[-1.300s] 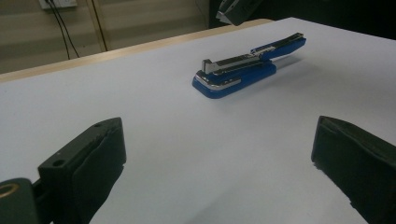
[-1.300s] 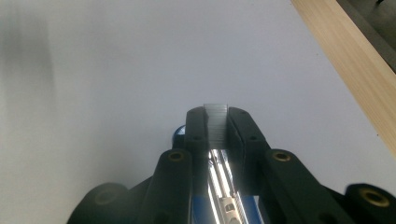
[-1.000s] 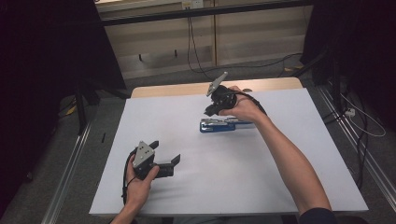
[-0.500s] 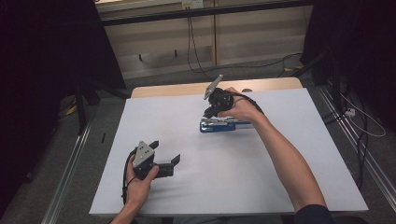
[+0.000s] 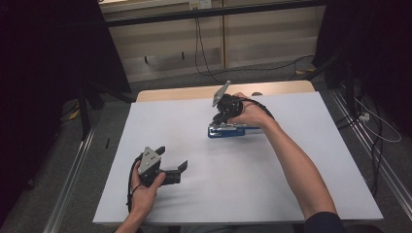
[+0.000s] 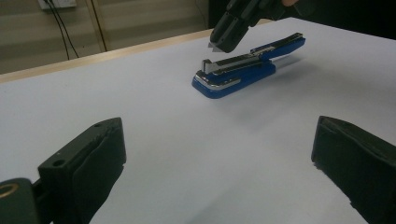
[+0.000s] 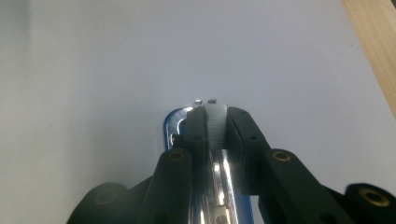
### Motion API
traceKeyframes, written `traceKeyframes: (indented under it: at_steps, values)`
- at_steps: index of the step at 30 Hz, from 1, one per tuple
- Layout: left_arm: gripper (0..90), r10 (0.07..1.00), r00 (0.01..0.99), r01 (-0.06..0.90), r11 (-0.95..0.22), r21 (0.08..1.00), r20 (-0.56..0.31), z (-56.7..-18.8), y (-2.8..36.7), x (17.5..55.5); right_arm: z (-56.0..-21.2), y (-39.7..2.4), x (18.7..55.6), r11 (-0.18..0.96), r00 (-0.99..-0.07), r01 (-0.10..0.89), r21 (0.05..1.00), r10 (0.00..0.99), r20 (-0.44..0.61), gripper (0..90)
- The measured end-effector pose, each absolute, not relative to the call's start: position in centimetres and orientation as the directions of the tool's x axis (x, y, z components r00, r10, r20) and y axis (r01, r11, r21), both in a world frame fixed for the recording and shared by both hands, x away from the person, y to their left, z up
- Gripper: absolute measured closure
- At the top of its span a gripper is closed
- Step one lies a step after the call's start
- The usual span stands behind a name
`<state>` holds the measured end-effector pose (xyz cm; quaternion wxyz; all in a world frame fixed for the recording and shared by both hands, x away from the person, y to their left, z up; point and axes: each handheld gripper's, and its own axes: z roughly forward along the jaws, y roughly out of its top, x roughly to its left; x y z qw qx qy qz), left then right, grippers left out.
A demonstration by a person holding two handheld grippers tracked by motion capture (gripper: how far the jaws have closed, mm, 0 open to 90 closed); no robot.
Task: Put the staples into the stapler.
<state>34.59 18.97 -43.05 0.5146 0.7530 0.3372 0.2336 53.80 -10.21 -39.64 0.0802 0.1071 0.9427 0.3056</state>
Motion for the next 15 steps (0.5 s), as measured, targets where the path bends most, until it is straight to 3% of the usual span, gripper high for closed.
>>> traceKeyframes:
  at_steps: [15]
  values:
    - [3.1, 0.747, 0.664, 0.268, -0.239, 0.933, 0.001, -43.06, 18.98, 34.59, -40.42, -9.99, 54.03, 0.804, -0.969, 0.128, 0.581, 0.225, -0.097, 79.2]
